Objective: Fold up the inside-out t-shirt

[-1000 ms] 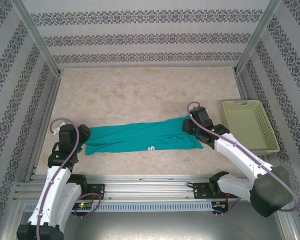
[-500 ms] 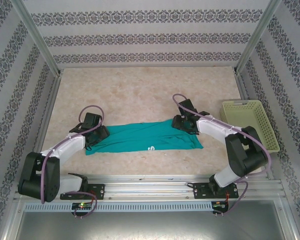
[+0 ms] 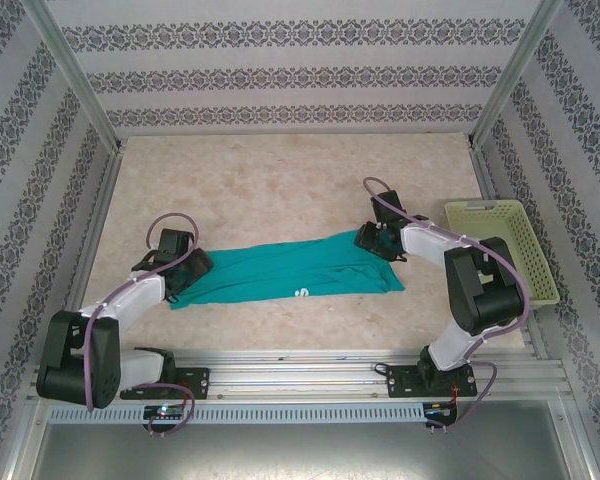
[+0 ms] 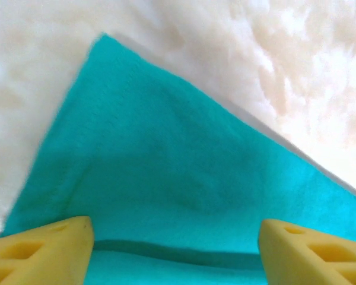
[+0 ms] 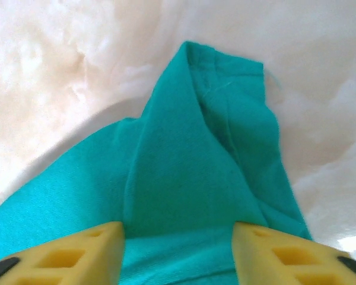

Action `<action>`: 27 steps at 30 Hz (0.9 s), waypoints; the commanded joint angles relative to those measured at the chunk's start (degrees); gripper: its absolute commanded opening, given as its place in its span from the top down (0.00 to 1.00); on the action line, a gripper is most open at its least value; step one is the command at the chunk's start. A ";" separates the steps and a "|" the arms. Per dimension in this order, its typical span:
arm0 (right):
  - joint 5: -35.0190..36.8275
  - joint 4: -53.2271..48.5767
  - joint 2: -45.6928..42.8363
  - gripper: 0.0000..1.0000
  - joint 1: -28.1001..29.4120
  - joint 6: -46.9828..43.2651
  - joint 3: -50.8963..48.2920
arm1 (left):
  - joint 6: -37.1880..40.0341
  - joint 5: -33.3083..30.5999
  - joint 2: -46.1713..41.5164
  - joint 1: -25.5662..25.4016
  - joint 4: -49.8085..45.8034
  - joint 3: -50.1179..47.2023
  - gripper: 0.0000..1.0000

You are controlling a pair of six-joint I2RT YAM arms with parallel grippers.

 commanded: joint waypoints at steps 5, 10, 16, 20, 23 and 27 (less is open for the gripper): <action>5.87 -8.17 -10.65 0.12 0.26 -3.78 -2.61 | 3.47 3.64 -6.21 0.73 -6.58 3.72 0.11; 4.87 -8.07 -10.15 0.06 0.96 -0.93 -5.26 | 2.29 8.06 -0.12 0.66 -2.94 3.13 0.09; 4.52 -6.24 -6.72 0.10 3.57 2.11 -5.82 | -0.04 7.86 4.80 1.10 0.95 0.74 0.09; 3.58 -6.08 -2.74 0.17 5.41 3.48 -4.01 | -0.45 7.14 6.20 1.96 1.72 -0.38 0.08; 2.63 -5.24 0.24 0.22 6.98 4.35 -2.79 | -0.45 6.59 5.82 2.19 1.95 -1.21 0.08; 2.02 -4.69 3.10 0.34 9.32 5.11 -0.99 | -0.38 6.27 5.33 2.21 1.94 -1.85 0.07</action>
